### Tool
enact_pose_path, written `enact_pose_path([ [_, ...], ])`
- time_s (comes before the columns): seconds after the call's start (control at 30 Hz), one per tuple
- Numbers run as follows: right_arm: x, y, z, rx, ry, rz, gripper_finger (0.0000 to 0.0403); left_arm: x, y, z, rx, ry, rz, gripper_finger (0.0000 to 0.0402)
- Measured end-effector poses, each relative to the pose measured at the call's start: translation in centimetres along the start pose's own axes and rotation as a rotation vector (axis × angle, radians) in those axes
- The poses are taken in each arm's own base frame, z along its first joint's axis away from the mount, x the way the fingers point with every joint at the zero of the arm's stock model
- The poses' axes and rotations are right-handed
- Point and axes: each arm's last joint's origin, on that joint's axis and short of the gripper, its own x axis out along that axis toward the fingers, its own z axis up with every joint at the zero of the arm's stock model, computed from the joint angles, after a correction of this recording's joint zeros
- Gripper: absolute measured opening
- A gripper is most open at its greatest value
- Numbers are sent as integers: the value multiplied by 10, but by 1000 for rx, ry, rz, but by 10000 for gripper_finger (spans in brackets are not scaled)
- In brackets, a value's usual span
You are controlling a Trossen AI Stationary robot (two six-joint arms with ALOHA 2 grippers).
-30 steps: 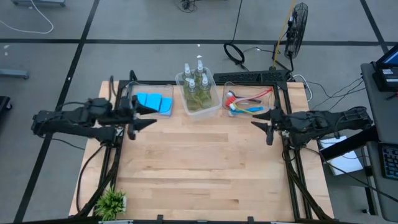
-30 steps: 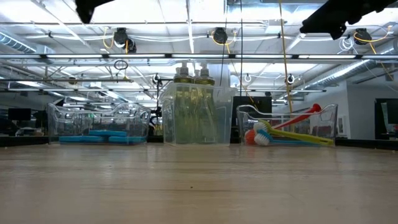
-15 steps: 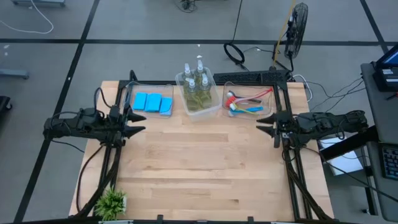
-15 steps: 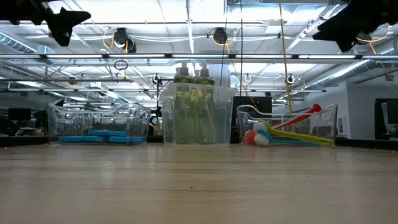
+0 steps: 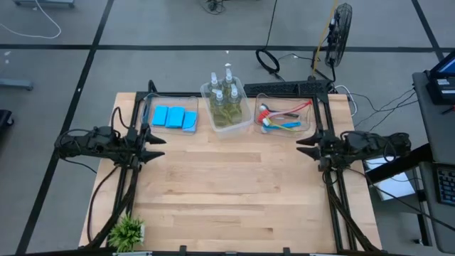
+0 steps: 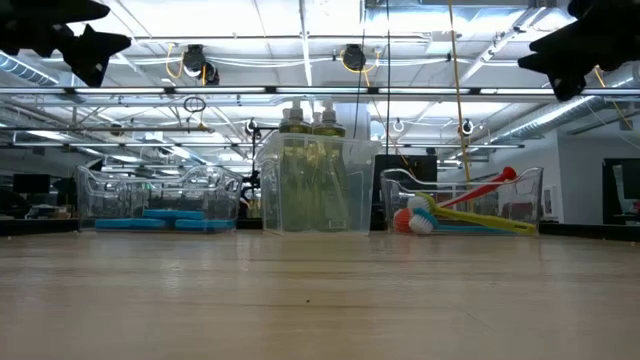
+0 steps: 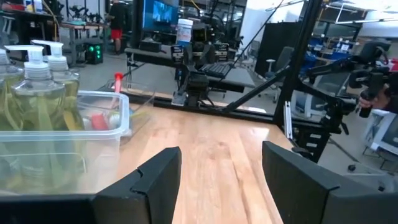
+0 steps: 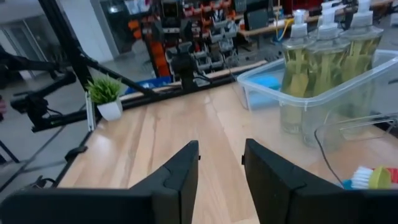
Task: Pick & Place Kitchen Sink Supplies
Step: Return to home position
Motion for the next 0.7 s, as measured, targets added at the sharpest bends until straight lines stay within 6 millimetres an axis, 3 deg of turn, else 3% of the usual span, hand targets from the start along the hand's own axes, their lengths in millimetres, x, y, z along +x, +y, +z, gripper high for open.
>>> enact_pose_path([
  [0.2,4,-3,-14,12,25,-7,114,2,0,-2,6,-10,0,225],
  [0.47,18,-5,-39,66,33,-10,114,19,5,-38,-25,24,24,225],
  [0.7,30,-8,-62,129,35,-13,114,25,8,-53,-23,21,30,225],
])
